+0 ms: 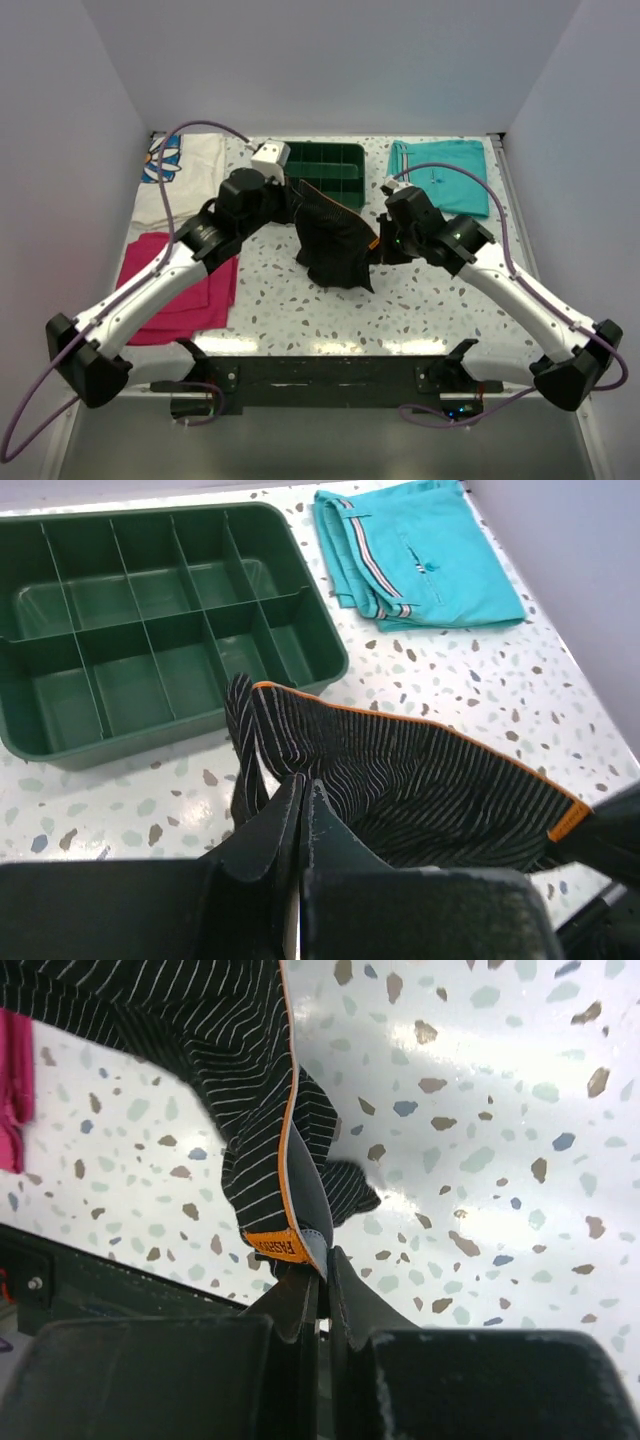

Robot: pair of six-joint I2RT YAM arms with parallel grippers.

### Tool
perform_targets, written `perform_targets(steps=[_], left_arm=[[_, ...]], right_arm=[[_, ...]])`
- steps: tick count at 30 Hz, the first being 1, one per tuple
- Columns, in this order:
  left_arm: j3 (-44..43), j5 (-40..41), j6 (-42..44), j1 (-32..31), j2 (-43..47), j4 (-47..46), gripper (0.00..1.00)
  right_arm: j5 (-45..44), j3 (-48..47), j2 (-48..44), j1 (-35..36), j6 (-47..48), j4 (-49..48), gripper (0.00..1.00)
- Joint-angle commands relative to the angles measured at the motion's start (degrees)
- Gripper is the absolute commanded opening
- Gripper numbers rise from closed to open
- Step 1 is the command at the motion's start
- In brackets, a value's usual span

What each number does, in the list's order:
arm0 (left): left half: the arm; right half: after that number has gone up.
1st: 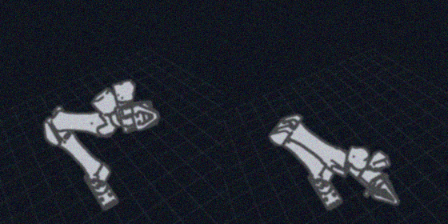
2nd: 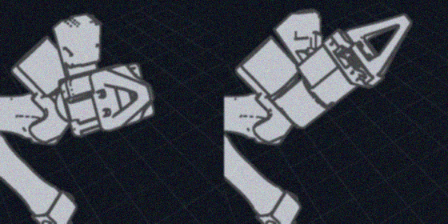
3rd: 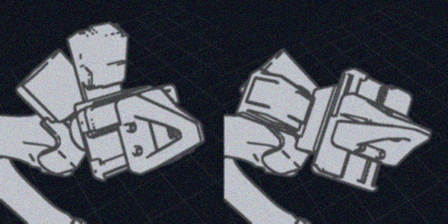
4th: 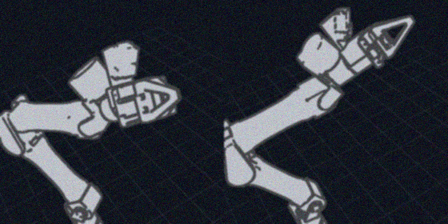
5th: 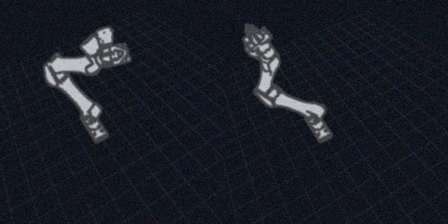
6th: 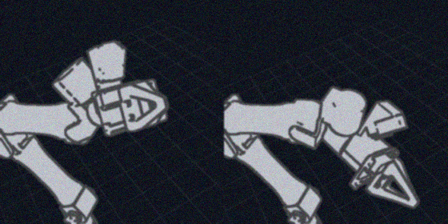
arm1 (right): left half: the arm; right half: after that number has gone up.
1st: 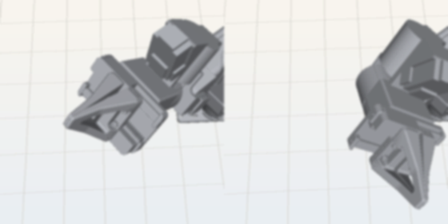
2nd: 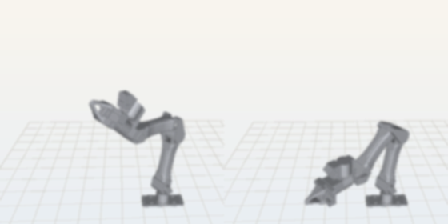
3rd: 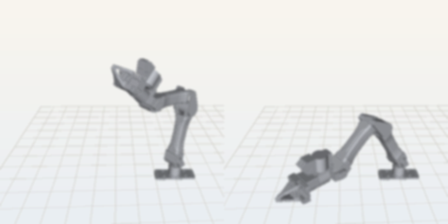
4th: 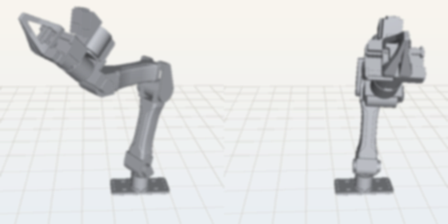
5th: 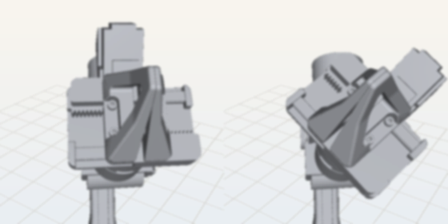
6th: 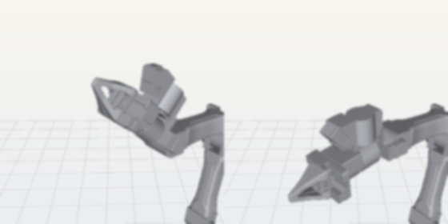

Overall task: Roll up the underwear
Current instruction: Flatten out the underwear at the center of the board.

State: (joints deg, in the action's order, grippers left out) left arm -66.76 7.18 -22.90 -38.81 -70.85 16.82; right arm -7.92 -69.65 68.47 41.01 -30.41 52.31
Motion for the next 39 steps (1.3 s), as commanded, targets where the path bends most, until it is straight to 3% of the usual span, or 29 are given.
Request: perform_targets(steps=[1, 8, 11, 14, 19, 22, 25, 28, 36, 39], left_arm=[[1.5, 5.0, -4.8, -4.0, 6.1, 6.9, 0.00], [-0.6, 8.6, -14.9, -13.7, 13.8, 19.3, 0.00], [-1.4, 10.5, -20.2, -17.0, 14.3, 22.9, 0.00], [-0.5, 12.6, -23.2, -17.4, 11.8, 25.2, 0.00], [2.8, 18.4, -22.8, -17.3, 5.4, 22.8, 0.00], [4.4, 24.8, -22.8, -16.2, 1.2, 21.9, 0.00], [7.7, 21.4, -21.0, -10.9, -1.3, 17.6, 0.00], [13.9, 16.2, -18.4, -5.1, -2.6, 7.4, 0.00], [14.3, 20.9, -10.1, -4.1, -7.7, -2.6, 0.00], [14.2, 20.3, -7.9, -2.6, -9.0, -7.9, 0.05]], right_arm=[[6.4, -7.2, -2.6, 0.0, 8.5, 6.5, 0.00], [25.5, -12.3, -7.4, 0.0, 10.0, 6.9, 0.00], [27.1, -12.3, -9.0, 0.0, 9.6, 7.5, 0.01], [22.4, -10.7, -6.4, 0.0, 10.5, 9.7, 0.04], [6.2, -4.5, 3.4, -1.2, 11.3, 12.0, 0.02], [6.9, 0.8, 8.9, -6.2, 13.1, 6.0, 0.02], [6.7, 1.7, 15.6, -11.3, 15.5, 1.9, 0.01], [5.5, -1.2, 21.0, -12.7, 17.8, 1.4, 0.02], [-1.9, -4.8, 27.2, -13.1, 18.9, -5.5, 0.05], [-6.2, -5.1, 29.4, -13.2, 18.6, -7.4, 0.06]])
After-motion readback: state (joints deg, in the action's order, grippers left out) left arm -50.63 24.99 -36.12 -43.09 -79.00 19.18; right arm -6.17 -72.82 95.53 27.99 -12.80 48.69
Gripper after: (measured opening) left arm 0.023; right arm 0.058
